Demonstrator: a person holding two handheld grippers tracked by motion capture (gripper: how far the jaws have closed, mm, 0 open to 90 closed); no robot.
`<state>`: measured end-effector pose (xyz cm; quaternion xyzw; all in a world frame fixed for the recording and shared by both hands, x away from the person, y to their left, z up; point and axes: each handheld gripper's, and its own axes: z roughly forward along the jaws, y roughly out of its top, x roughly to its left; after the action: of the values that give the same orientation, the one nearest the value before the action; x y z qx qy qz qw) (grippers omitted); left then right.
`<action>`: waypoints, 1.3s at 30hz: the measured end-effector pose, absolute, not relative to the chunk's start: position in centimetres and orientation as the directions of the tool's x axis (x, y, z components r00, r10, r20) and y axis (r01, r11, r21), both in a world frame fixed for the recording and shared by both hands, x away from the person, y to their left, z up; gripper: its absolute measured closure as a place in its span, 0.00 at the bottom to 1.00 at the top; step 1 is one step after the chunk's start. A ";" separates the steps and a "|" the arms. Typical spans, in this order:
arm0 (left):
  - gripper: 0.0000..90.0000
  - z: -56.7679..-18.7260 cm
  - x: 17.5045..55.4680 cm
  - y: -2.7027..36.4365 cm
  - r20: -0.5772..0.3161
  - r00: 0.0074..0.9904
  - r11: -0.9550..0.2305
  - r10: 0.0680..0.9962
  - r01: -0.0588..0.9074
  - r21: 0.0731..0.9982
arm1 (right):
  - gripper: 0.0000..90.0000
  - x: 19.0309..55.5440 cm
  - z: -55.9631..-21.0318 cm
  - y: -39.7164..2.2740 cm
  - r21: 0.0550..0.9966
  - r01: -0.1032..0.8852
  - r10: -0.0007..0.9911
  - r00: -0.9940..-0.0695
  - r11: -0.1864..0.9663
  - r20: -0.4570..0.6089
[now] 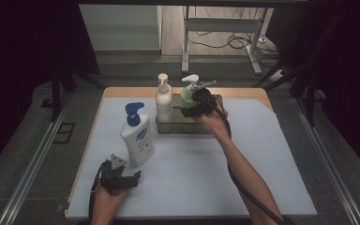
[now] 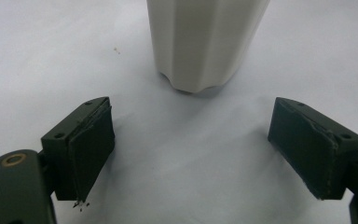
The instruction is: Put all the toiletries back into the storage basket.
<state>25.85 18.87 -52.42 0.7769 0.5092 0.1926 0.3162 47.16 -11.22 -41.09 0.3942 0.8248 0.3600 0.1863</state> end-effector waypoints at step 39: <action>0.16 -52.4 25.8 18.8 -0.021 0.407 -0.282 0.913 0.669 0.688 | 0.10 45.8 -42.2 -13.1 0.761 0.483 0.757 -0.653 0.434 -0.017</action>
<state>25.84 18.85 -52.42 0.7770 0.5090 0.1936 0.3159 45.79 -13.08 -42.15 0.3749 0.8270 0.3776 0.1814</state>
